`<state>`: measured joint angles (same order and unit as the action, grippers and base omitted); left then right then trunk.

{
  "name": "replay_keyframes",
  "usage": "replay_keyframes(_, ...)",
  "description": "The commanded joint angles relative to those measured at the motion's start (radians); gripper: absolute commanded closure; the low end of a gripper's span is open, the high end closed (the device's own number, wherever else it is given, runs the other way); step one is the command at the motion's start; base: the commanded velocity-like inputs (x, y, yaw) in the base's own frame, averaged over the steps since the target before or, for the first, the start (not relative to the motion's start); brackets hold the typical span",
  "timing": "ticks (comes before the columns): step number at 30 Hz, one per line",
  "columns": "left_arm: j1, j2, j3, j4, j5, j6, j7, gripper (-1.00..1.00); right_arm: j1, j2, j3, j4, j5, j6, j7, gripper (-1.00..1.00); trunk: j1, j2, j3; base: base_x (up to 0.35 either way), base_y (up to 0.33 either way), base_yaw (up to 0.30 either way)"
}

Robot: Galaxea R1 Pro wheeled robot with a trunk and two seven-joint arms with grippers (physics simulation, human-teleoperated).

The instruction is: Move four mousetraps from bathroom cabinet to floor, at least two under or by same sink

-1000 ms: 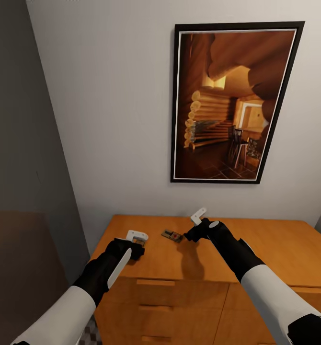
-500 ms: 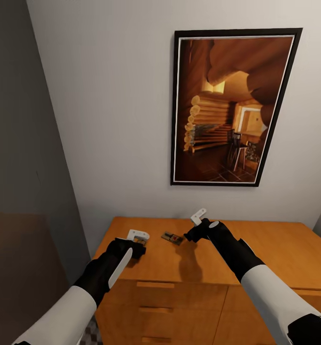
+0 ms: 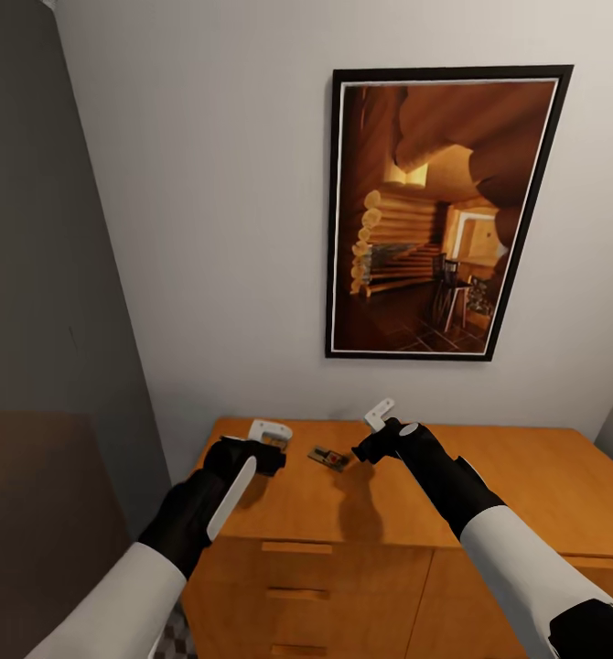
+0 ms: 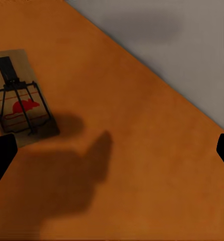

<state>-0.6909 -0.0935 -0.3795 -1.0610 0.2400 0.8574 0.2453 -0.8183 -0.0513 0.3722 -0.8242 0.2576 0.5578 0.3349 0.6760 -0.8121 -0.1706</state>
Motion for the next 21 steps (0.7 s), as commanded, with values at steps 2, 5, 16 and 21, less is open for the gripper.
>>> replay_keyframes(2, -0.001, 0.0, -0.001, -0.016, 0.01, 0.023, 0.009, 1.0, -0.001, -0.001, 0.002, -0.001, 0.011, 0.004, 0.007, -1.0, -0.008, 0.013, 0.005, 0.0, 0.0, 0.0)
replay_keyframes(5, -0.001, 0.0, -0.001, -0.032, 0.013, 0.037, 0.009, 1.0, -0.001, -0.001, 0.002, -0.001, 0.011, 0.004, 0.007, -1.0, -0.019, 0.034, 0.014, 0.0, 0.0, 0.0)
replay_keyframes(16, -0.001, 0.0, -0.001, -0.064, 0.017, 0.076, 0.008, 1.0, -0.001, -0.001, 0.002, -0.001, 0.011, 0.004, 0.007, -1.0, -0.042, 0.076, 0.033, 0.0, 0.0, 0.0)
replay_keyframes(21, -0.001, 0.001, 0.001, -0.066, 0.018, 0.083, 0.008, 1.0, -0.001, -0.001, 0.002, -0.001, 0.01, 0.004, 0.007, -1.0, -0.042, 0.076, 0.033, 0.0, 0.0, 0.0)
